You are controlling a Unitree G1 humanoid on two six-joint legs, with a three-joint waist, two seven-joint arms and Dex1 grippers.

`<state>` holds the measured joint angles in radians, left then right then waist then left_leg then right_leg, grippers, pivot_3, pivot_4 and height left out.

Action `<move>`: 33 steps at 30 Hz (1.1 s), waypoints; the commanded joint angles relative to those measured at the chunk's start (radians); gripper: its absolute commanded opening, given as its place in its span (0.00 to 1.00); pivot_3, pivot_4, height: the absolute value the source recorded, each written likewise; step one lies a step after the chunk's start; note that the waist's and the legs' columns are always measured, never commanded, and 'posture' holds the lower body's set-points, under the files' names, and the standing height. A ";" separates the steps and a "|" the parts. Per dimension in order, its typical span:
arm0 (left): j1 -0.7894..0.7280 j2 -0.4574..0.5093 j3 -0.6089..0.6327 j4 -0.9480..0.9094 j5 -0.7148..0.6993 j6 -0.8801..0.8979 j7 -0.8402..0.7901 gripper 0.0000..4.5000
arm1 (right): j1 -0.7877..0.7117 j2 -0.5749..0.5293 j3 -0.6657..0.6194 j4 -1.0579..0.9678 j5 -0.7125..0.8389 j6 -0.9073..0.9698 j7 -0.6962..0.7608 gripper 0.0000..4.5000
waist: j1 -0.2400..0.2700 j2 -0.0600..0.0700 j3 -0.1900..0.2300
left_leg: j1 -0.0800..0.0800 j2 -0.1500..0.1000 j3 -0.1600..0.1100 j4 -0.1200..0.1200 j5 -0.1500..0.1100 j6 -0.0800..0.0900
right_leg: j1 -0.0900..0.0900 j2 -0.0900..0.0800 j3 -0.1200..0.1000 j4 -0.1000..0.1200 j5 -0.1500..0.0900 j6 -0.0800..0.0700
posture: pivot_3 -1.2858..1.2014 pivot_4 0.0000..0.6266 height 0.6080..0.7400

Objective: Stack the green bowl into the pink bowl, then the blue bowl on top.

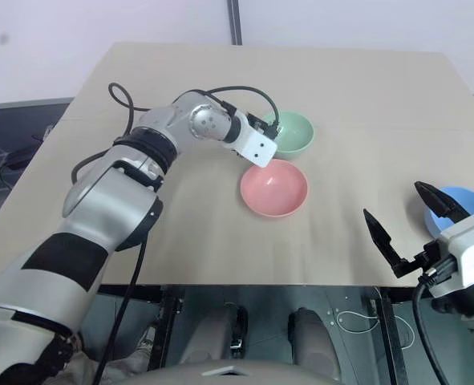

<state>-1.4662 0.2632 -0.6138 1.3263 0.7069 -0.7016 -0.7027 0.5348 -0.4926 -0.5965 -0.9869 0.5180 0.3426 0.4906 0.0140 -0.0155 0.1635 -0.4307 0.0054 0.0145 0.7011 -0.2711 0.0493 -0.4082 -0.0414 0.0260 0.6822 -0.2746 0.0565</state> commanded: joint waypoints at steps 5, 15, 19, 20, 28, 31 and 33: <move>-0.007 -0.022 -0.026 0.007 0.034 0.028 0.065 0.16 | 0.021 0.010 -0.026 -0.046 0.003 -0.024 -0.010 1.00 | -0.001 0.000 0.000 | 0.000 0.000 0.000 0.000 0.000 0.000 | 0.000 0.000 0.000 0.000 0.000 0.000 | 0.52 0.24 1.00; -0.021 0.032 0.082 -0.026 -0.104 -0.138 -0.095 0.01 | -0.013 -0.015 -0.031 -0.002 0.003 -0.029 0.011 1.00 | -0.001 0.000 0.000 | 0.000 0.000 0.000 0.000 0.000 0.000 | 0.000 0.000 0.000 0.000 0.000 0.000 | 0.52 0.24 1.00; 0.002 0.088 0.173 -0.096 -0.285 -0.259 -0.340 0.01 | -0.015 -0.024 -0.044 0.024 0.005 -0.039 0.029 1.00 | -0.002 0.000 0.000 | 0.000 0.000 0.000 0.000 0.000 0.000 | 0.000 0.000 0.000 0.001 0.000 0.000 | 0.52 0.24 1.00; 0.017 0.101 0.192 -0.129 -0.348 -0.261 -0.435 0.01 | -0.012 -0.024 -0.050 0.028 0.008 -0.041 0.033 1.00 | -0.001 0.000 0.000 | 0.000 0.000 0.000 0.000 0.000 0.000 | 0.000 0.000 0.000 0.001 0.000 0.000 | 0.52 0.24 1.00; 0.198 0.187 0.227 -0.520 -0.689 -0.065 -0.883 0.01 | 0.135 0.031 -0.132 0.005 0.063 -0.105 0.109 1.00 | 0.000 0.002 -0.001 | 0.001 0.001 0.000 0.001 0.000 -0.001 | 0.000 0.000 0.000 0.001 0.000 0.000 | 0.52 0.24 1.00; 0.265 0.206 0.198 -0.640 -0.729 -0.011 -0.911 0.01 | 0.222 0.059 -0.165 0.000 0.074 -0.152 0.162 1.00 | -0.001 0.002 -0.001 | 0.001 0.001 0.000 0.001 0.000 0.000 | 0.001 0.000 0.000 0.001 0.000 0.000 | 0.52 0.24 1.00; 0.285 0.194 0.193 -0.662 -0.715 -0.015 -0.910 0.01 | 0.261 0.068 -0.175 0.004 0.085 -0.173 0.186 1.00 | -0.001 0.002 -0.001 | 0.002 0.001 0.000 0.001 0.000 0.000 | 0.001 0.000 0.000 0.002 0.000 0.000 | 0.52 0.24 1.00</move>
<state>-1.1760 0.4624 -0.4179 0.7248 0.0155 -0.7230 -1.6101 0.7788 -0.4294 -0.7329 -0.9563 0.5783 0.2112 0.6542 0.0130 -0.0137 0.1624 -0.4284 0.0068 0.0144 0.7029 -0.2710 0.0493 -0.4061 -0.0413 0.0264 0.6839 -0.2746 0.0564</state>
